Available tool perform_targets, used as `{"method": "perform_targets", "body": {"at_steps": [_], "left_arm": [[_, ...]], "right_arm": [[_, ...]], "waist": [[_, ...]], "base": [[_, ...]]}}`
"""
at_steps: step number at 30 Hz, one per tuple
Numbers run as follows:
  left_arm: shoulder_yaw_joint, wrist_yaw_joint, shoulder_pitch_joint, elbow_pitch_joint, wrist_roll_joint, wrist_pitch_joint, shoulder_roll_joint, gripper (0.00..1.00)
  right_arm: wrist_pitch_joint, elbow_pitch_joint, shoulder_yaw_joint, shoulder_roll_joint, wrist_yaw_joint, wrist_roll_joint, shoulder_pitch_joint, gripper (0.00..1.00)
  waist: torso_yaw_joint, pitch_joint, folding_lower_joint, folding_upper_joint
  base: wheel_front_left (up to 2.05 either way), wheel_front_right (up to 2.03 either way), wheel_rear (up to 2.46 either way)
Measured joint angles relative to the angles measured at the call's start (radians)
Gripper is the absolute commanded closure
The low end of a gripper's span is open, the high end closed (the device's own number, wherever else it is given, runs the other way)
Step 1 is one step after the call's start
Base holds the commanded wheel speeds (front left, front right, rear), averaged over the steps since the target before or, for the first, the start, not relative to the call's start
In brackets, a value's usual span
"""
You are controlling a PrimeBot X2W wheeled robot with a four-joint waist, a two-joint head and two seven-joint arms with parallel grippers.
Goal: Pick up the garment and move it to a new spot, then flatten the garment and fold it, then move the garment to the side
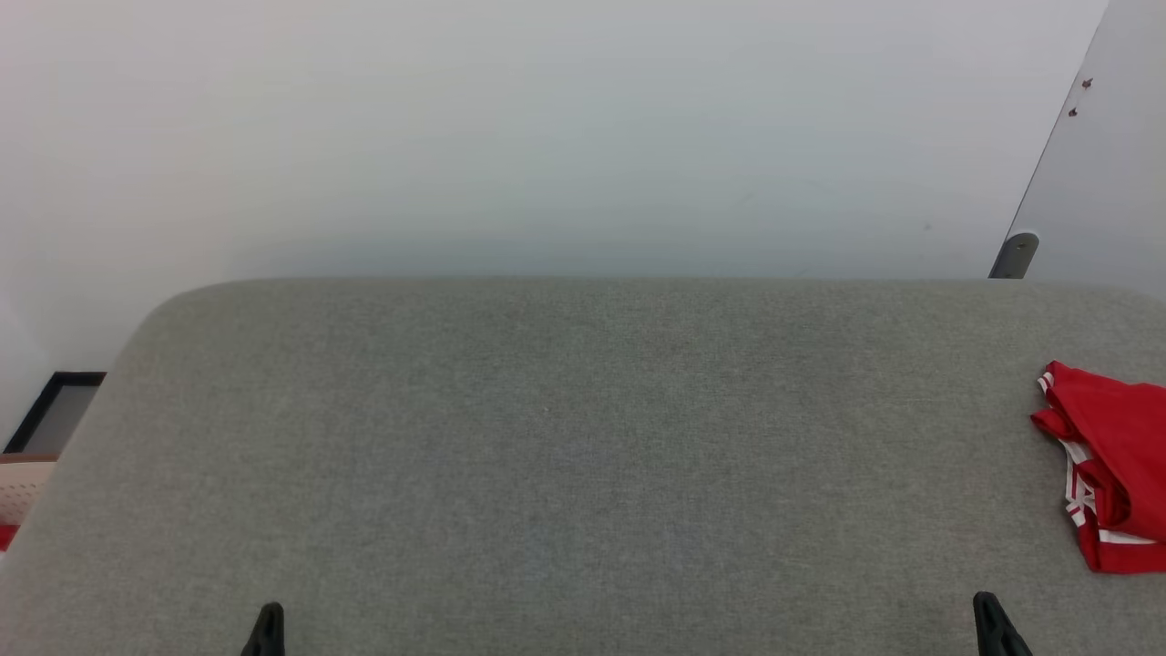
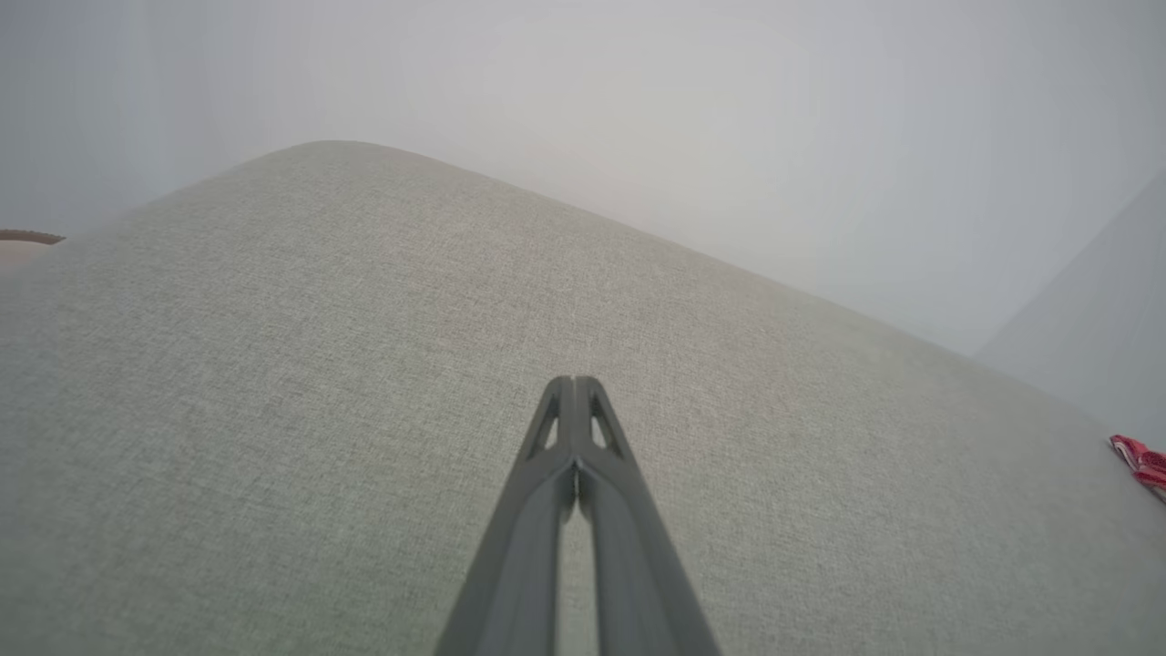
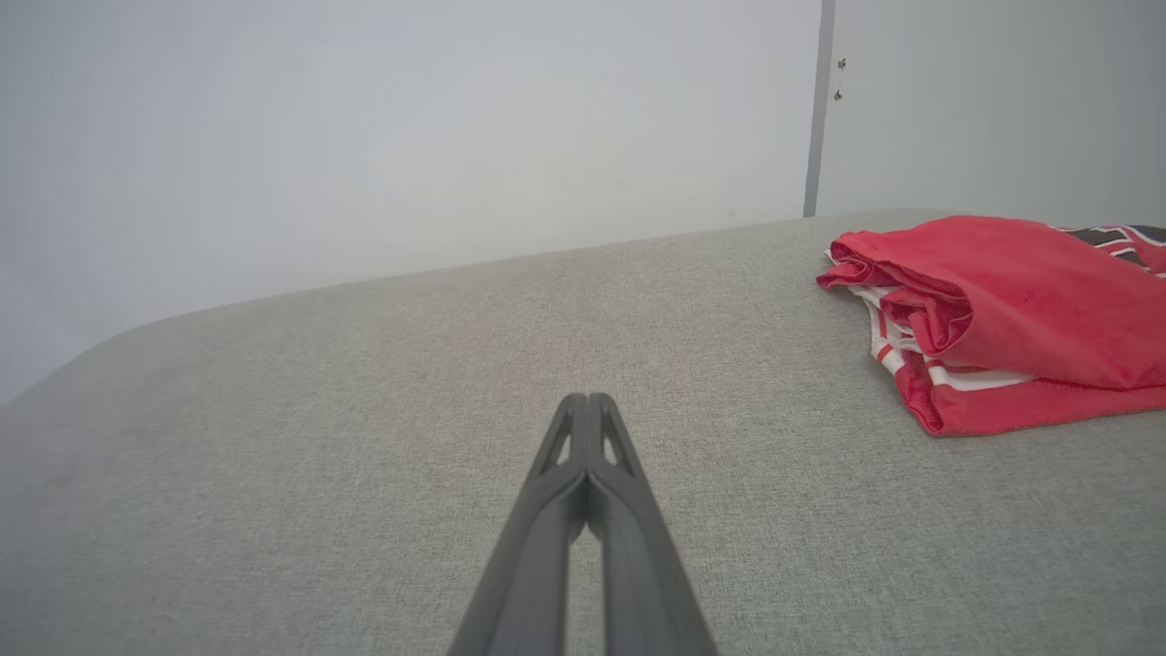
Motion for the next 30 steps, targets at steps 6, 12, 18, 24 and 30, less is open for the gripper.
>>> {"method": "perform_targets", "body": {"at_steps": [6,12,18,24,30], "left_arm": [[0.003,0.0,-0.022,0.0,-0.093,0.027,-0.012,1.0],[0.006,0.0,-0.042,0.0,-0.18,0.052,-0.025,1.0],[0.01,0.0,-0.062,0.0,-0.26,0.074,-0.032,1.0],[0.013,0.0,-0.081,0.0,-0.337,0.098,-0.043,1.0],[0.016,0.0,-0.099,0.0,-0.409,0.12,-0.052,1.0]], "right_arm": [[0.026,0.01,-0.003,0.0,0.0,0.117,-0.025,1.0],[0.049,0.019,-0.005,-0.001,0.0,0.224,-0.049,1.0],[0.072,0.028,-0.008,-0.002,0.0,0.328,-0.073,1.0],[0.095,0.037,-0.011,-0.002,0.0,0.425,-0.094,1.0],[0.116,0.044,-0.015,-0.002,0.0,0.512,-0.112,1.0]], "waist": [[-0.004,0.005,0.0,0.0],[-0.007,0.01,0.0,0.0],[-0.011,0.015,0.0,0.0],[-0.014,0.019,0.0,0.0],[-0.018,0.024,0.0,0.0]], "base": [[0.0,0.0,0.0],[0.0,0.0,0.0],[0.0,0.0,0.0],[0.0,0.0,0.0],[0.0,0.0,0.0]]}}
